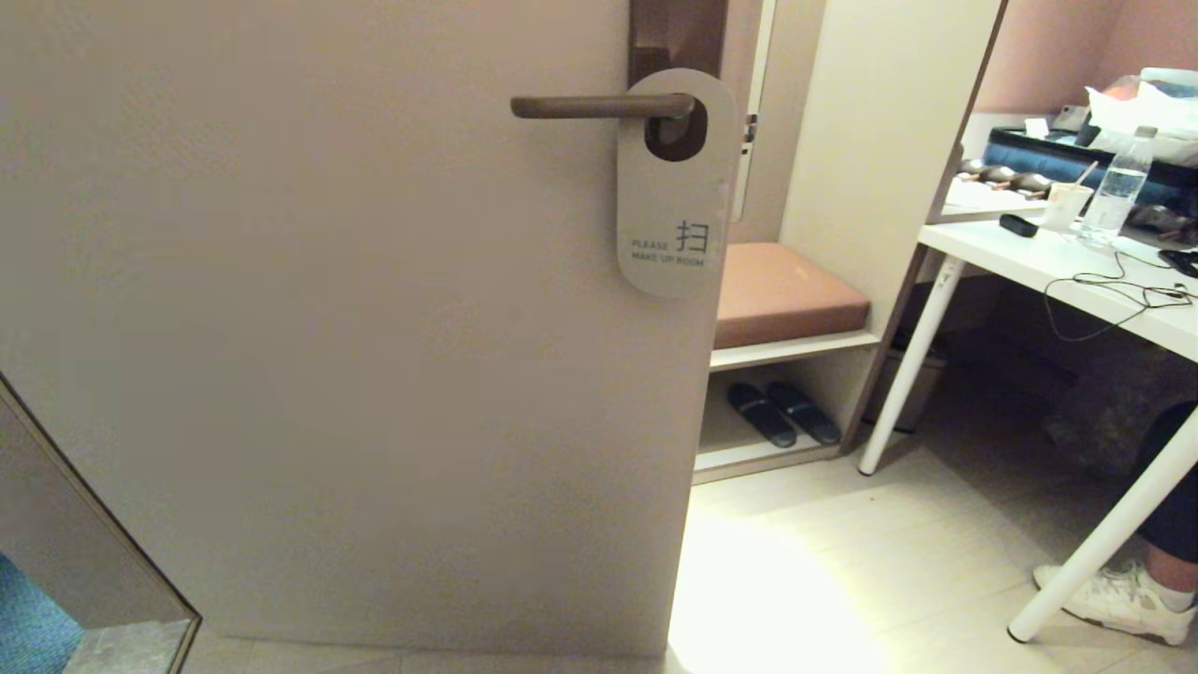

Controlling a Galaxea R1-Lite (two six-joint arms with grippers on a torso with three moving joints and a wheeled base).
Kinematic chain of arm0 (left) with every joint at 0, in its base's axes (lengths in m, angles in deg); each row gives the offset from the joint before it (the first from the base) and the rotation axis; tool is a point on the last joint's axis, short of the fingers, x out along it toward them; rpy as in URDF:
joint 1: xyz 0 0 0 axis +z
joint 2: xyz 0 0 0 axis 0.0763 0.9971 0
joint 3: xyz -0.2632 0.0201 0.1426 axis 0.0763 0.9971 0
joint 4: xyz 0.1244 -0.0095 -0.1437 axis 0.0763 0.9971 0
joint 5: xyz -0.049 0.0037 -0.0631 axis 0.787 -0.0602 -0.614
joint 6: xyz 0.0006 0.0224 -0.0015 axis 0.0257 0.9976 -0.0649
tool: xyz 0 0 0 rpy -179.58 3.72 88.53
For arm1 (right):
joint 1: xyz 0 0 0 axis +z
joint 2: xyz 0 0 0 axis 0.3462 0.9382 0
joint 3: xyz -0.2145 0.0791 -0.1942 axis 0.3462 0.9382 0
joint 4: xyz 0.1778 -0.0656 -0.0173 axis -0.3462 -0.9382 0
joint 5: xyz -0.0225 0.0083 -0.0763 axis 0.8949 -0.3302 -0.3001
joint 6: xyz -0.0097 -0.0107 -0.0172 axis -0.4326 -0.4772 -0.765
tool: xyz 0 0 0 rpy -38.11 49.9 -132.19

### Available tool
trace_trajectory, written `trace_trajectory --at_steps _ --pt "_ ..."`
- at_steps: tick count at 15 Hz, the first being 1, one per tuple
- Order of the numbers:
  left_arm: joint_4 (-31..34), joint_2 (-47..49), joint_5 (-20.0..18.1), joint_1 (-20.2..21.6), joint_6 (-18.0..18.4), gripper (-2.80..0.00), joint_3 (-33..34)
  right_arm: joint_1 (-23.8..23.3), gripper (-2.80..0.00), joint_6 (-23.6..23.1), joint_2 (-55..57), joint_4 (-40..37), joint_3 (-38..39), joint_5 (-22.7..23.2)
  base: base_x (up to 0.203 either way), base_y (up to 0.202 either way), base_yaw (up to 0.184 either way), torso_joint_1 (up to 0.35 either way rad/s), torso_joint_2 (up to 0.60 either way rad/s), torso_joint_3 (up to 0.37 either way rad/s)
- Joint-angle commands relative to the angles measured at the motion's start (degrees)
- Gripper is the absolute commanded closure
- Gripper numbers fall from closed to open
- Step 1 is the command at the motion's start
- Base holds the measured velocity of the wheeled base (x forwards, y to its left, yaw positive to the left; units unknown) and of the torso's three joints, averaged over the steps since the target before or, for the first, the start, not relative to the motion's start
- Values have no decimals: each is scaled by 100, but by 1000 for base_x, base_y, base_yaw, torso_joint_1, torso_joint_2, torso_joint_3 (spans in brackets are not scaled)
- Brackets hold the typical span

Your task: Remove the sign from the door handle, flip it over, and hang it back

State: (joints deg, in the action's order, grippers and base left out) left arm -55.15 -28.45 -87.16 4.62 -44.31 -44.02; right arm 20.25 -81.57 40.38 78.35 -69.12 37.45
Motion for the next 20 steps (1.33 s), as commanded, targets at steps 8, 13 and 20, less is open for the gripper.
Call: trace_trajectory --at_steps 8,13,20 --pt "-7 7 65 2 -480 0 0 0 0 -3 -2 0 1 2 0 0 0 0 0 0" --pt "-24 7 74 2 -647 0 0 0 0 -3 -2 0 1 2 0 0 0 0 0 0" --pt "-24 7 74 2 -647 0 0 0 0 -3 -2 0 1 2 0 0 0 0 0 0"
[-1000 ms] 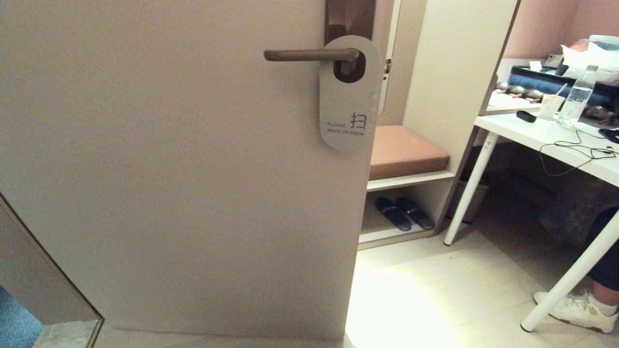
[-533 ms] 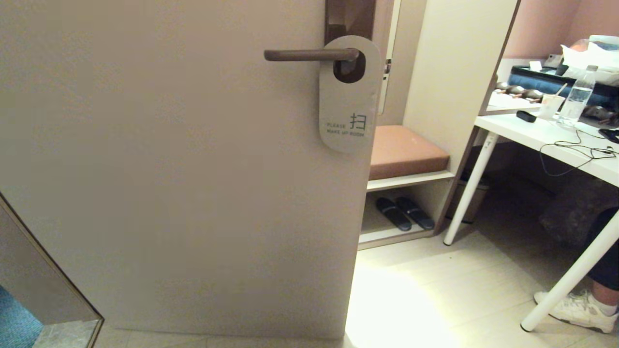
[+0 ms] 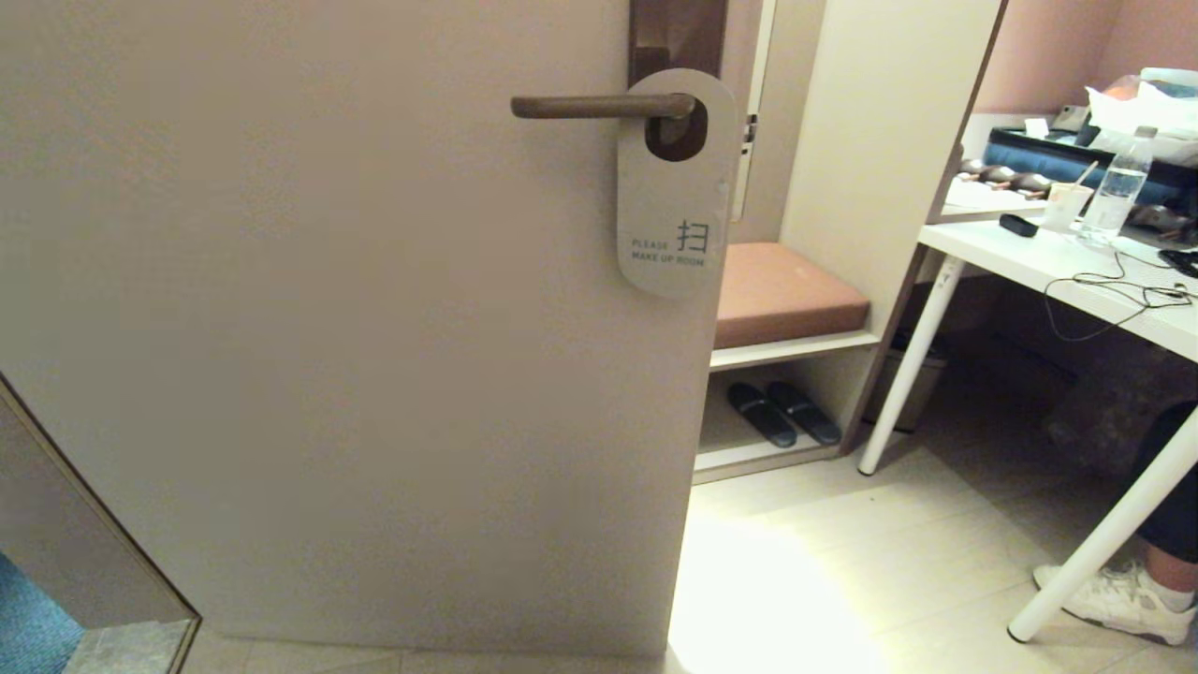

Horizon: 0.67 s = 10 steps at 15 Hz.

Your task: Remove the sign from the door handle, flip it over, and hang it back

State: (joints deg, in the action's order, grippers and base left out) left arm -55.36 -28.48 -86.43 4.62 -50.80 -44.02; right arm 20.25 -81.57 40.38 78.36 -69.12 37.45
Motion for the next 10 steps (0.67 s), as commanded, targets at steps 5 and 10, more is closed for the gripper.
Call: trace_trajectory --at_steps 5,10 --pt "-3 10 0 2 2 0 0 0 0 -3 -2 -2 1 3 0 0 0 0 0 0" --pt "-3 10 0 2 2 0 0 0 0 -21 -2 -2 1 11 0 0 0 0 0 0"
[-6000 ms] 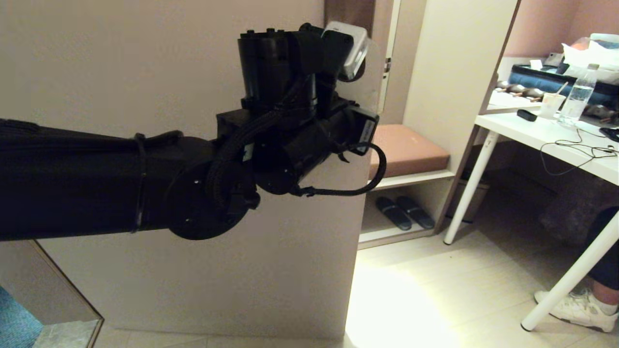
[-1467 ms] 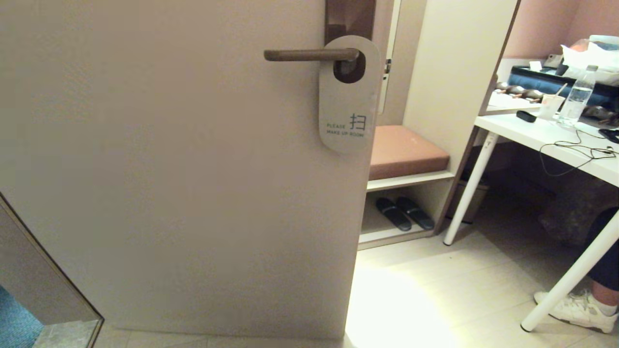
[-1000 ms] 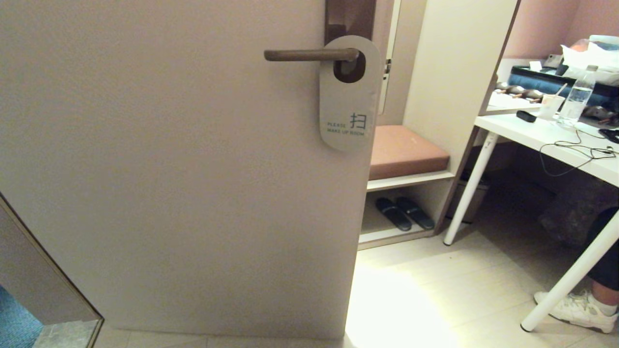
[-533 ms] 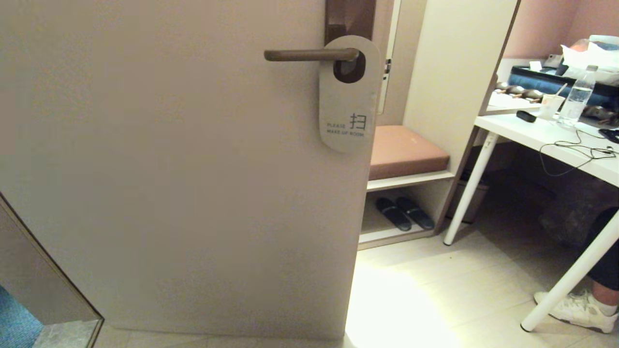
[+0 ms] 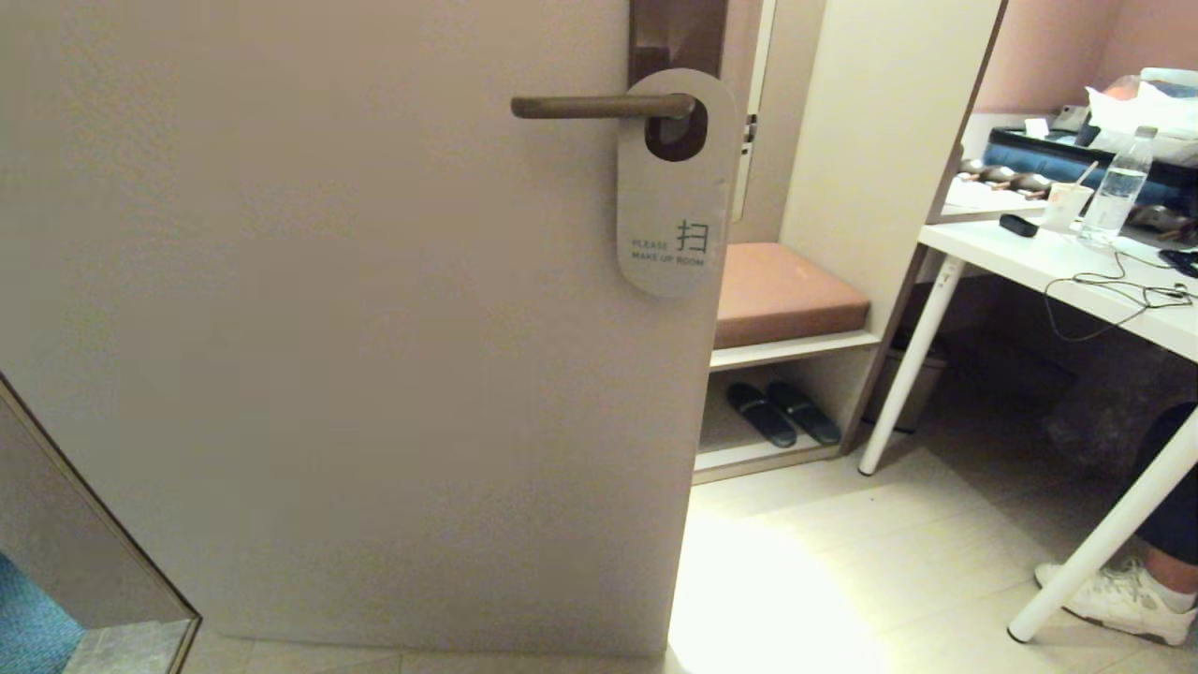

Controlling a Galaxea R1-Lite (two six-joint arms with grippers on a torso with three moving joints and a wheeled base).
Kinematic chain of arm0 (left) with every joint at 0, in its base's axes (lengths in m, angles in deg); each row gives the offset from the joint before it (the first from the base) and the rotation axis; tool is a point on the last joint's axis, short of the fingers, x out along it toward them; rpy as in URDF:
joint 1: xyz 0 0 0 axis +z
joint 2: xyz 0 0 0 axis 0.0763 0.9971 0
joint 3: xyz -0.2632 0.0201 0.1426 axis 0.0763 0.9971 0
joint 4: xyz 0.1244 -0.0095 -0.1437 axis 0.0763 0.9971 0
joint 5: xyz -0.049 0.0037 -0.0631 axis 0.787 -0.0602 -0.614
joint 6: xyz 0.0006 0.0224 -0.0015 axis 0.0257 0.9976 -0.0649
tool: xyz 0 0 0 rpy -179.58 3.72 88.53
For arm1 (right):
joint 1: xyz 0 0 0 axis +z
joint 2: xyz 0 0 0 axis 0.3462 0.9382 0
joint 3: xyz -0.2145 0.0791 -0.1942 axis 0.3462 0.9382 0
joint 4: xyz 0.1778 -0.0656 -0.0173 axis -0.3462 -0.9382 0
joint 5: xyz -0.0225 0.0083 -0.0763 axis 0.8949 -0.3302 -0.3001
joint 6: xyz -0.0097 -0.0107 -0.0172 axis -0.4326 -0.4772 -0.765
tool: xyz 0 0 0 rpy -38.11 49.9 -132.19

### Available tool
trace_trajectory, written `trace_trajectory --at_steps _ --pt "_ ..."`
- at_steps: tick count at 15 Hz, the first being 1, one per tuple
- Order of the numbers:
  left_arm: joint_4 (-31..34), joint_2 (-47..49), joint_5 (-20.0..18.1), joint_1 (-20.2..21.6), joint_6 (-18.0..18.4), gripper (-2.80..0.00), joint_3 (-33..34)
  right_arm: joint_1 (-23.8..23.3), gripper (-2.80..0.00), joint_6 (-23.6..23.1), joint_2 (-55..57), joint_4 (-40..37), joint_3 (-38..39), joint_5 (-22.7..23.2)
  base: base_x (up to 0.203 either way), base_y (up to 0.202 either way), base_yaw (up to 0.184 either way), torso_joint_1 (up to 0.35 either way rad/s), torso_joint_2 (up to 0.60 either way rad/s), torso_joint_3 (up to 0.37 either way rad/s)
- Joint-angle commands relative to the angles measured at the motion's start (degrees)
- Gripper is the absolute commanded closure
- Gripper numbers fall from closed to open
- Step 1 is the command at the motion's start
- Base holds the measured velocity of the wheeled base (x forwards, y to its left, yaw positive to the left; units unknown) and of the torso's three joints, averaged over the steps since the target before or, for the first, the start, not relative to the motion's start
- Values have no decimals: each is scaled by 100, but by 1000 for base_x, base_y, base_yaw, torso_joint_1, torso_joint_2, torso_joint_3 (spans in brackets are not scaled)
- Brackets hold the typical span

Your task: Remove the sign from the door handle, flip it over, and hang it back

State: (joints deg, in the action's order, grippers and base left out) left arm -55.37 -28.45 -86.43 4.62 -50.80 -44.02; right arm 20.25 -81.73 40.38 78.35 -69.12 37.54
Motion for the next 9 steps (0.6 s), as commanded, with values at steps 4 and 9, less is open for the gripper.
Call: trace_trajectory --at_steps 4,9 --pt "-2 7 0 2 2 0 0 0 0 92 -2 0 1 -24 0 0 0 0 0 0" --pt "-2 7 0 2 2 0 0 0 0 101 -2 0 1 -24 0 0 0 0 0 0"
